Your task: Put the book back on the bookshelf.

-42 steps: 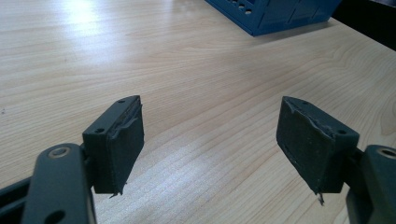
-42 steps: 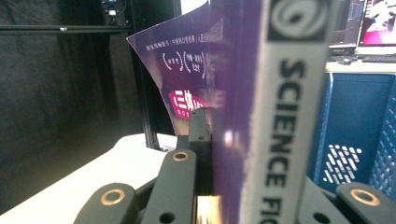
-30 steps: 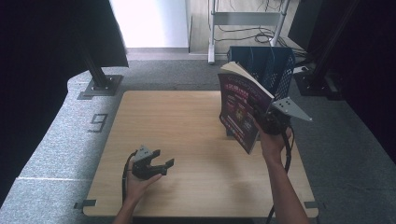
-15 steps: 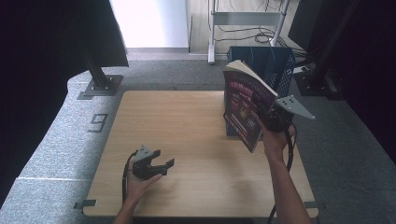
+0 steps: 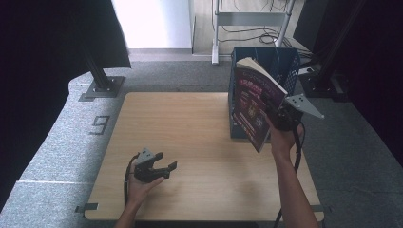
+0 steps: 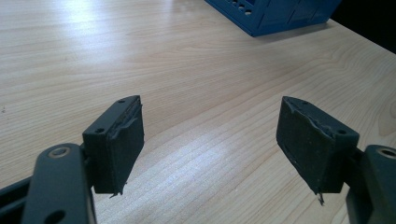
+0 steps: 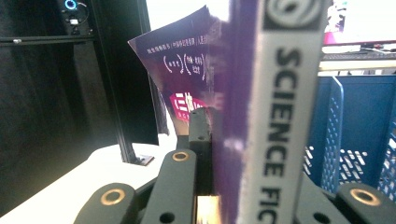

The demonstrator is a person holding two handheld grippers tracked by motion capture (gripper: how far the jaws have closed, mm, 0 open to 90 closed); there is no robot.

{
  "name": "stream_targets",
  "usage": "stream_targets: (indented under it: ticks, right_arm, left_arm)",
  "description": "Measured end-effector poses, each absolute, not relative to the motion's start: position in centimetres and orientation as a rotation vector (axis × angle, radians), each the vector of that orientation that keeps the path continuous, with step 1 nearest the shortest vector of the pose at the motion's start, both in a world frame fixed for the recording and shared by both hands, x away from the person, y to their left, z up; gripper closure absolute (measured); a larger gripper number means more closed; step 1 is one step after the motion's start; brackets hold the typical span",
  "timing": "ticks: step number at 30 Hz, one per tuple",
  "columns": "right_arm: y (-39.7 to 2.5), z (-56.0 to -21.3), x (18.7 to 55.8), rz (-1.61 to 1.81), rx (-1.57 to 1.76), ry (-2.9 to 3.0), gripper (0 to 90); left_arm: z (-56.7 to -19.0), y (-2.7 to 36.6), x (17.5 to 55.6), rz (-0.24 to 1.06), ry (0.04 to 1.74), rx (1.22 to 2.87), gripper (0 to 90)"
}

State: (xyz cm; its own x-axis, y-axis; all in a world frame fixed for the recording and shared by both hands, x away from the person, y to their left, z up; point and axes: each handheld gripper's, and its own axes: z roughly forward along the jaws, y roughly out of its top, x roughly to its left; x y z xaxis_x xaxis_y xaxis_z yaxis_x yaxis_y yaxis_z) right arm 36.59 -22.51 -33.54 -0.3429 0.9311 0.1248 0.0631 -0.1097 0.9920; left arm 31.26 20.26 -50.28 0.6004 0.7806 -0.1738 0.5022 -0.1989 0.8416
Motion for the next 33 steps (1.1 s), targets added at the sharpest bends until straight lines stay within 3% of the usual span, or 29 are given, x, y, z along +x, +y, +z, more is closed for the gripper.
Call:
stream_targets:
  ticks: [33]
  right_arm:
    - [-22.4,-33.6,39.4,1.481,1.188,1.392,81.8]
  left_arm:
    - [-50.3,20.1,31.3,0.359,1.029,1.864,23.1]
